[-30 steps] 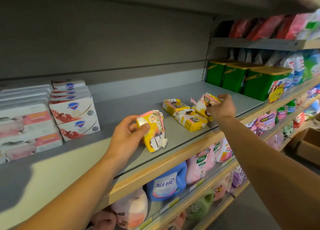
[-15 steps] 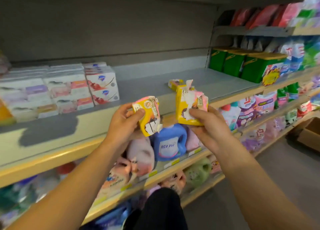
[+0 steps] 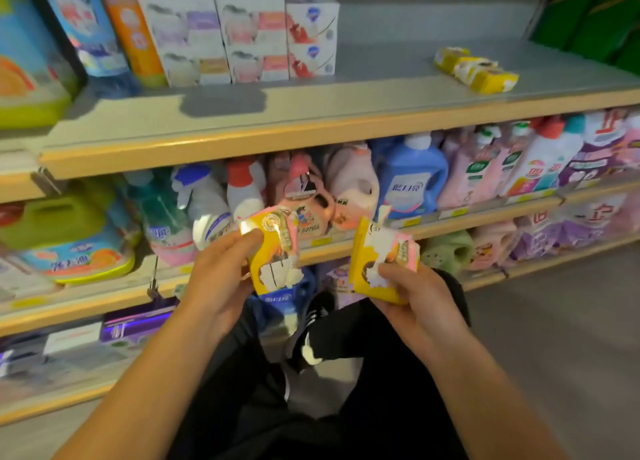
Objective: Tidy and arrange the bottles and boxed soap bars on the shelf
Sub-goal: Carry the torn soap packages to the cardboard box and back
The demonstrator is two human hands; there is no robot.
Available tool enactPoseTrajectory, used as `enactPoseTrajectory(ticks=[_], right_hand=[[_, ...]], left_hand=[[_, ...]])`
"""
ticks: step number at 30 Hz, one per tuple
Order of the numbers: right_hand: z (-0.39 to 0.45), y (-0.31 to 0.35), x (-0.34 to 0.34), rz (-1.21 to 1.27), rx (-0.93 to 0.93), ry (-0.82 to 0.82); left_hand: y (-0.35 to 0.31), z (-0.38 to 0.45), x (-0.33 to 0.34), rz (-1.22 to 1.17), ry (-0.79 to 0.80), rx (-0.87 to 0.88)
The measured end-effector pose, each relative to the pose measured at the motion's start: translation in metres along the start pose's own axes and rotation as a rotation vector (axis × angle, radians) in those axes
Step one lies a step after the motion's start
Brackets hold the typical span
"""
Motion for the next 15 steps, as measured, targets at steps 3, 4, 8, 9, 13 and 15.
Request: enactPoseTrajectory(ticks=[3,4,8,9,13,15], right_hand=[[-0.001,-0.035,-0.008,-0.012,0.096,-0.059],[0.0,-0.043,-0.009,-0.021,0.112,-0.081],[0.009,-0.064,-0.012,-0.049,0.149,-0.178],[0.013,-0.067,-0.012,-0.061,0.161,-0.197],[0.04,-0.071,-0.011,-0.088,0.194,-0.224],[0.058,-0.068,-0.013,-0.086,0.208,-0.243]], left_hand=[[0.026,0.002,-0.023,0.011,-0.021,-0.077],[0.034,0.003,-0.027,0.017,-0.026,-0.098],[0.059,0.009,-0.028,0.01,-0.039,-0.169],[0.064,0.012,-0.026,0.012,-0.046,-0.187],[0.08,0.028,-0.007,0.031,-0.046,-0.252],[0.086,0.039,0.009,0.057,-0.057,-0.286]])
Point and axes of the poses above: each hand's wrist, its own z-axis towards the middle knuckle, its own x-axis out of the palm, y = z × x, the point moved 4 cm from there along z, towards the middle knuckle, and after that the axes turned 15 degrees about -y, right-handed, at the moved point
